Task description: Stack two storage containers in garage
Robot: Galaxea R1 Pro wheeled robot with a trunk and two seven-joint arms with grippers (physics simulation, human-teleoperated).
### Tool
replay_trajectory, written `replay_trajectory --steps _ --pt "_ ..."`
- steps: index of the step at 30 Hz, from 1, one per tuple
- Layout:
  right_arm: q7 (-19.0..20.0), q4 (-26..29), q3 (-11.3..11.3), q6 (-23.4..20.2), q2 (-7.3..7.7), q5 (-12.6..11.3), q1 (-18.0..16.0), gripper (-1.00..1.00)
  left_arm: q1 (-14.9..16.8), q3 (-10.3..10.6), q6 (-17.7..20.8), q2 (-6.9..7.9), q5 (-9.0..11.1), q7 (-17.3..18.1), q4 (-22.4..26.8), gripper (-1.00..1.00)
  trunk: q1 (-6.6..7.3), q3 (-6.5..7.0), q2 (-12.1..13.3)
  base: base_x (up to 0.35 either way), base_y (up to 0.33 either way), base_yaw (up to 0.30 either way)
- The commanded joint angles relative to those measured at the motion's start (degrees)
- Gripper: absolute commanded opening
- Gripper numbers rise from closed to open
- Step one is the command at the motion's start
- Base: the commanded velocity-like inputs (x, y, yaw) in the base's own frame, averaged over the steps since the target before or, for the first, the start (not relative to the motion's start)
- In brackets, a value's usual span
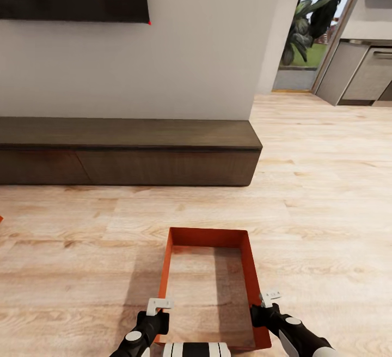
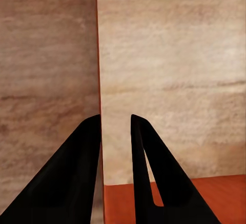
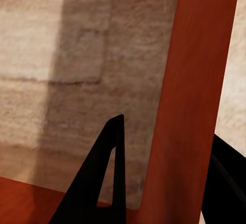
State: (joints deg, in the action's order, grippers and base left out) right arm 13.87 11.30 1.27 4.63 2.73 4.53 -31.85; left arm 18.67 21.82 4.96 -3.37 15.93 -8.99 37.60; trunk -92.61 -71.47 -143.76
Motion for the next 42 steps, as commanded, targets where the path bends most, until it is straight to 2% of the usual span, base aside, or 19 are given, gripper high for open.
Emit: replay_trajectory --steps 1,9,42 --pt "-0.2 -2.6 0.0 0.2 -0.27 0.4 0.0 -1.0 0.0 0.2 0.3 0.15 -0.1 -0.9 0.0 -1.0 -0.04 -0.05 0.0 0.0 0.0 0.0" --pt "-0.2 -2.6 0.0 0.2 -0.31 0.4 0.0 -1.0 0.0 0.2 0.3 0.12 0.0 -0.9 0.1 -1.0 -0.04 -0.05 0.0 0.0 0.0 0.0" --pt "-0.2 -2.6 0.0 0.2 -0.44 0.4 0.0 -1.0 0.0 0.2 0.4 0.03 0.0 -1.0 -0.1 -1.0 0.81 7.26 0.5 0.0 0.0 0.0"
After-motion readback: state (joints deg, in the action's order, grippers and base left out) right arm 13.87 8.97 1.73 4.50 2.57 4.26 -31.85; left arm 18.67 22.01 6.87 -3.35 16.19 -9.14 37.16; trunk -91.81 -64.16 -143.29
